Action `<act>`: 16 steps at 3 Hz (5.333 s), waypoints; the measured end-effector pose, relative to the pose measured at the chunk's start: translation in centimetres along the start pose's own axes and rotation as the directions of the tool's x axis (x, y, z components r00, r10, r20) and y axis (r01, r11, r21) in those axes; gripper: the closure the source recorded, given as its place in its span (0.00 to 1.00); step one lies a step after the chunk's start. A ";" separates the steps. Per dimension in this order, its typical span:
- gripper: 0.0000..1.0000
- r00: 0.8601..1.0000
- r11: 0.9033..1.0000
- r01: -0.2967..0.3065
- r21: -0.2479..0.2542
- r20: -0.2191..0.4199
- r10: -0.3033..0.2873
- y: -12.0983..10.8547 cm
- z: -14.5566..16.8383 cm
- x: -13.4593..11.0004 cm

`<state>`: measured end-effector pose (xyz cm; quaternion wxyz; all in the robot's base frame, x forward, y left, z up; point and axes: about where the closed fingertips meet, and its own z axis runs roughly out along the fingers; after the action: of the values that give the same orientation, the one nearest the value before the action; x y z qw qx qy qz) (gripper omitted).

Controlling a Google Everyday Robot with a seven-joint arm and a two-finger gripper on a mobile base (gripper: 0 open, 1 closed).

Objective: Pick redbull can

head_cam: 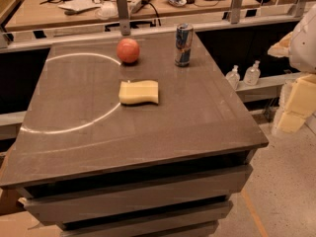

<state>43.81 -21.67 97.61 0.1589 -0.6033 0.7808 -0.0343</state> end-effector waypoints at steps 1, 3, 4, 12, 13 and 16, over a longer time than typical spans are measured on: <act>0.00 1.000 1.000 0.000 0.000 0.000 0.000 0.0 0.0 0.0; 0.00 0.934 0.983 -0.176 -0.052 0.307 0.184 -2.9 1.3 0.4; 0.00 0.803 0.970 -0.235 -0.056 0.552 0.226 -7.0 3.4 -0.1; 0.00 0.397 0.902 -0.427 -0.066 0.882 0.252 -24.4 15.1 -8.8; 0.00 0.420 0.918 -0.393 -0.048 0.879 0.226 -26.7 18.5 -12.4; 0.42 0.421 0.966 -0.245 -0.080 0.889 0.180 -26.8 20.6 -19.1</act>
Offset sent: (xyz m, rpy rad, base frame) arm 0.0083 -0.0014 -0.0026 0.1560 -0.0046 -0.0620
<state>78.92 -7.88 88.61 0.5653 -0.4226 0.6496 0.2825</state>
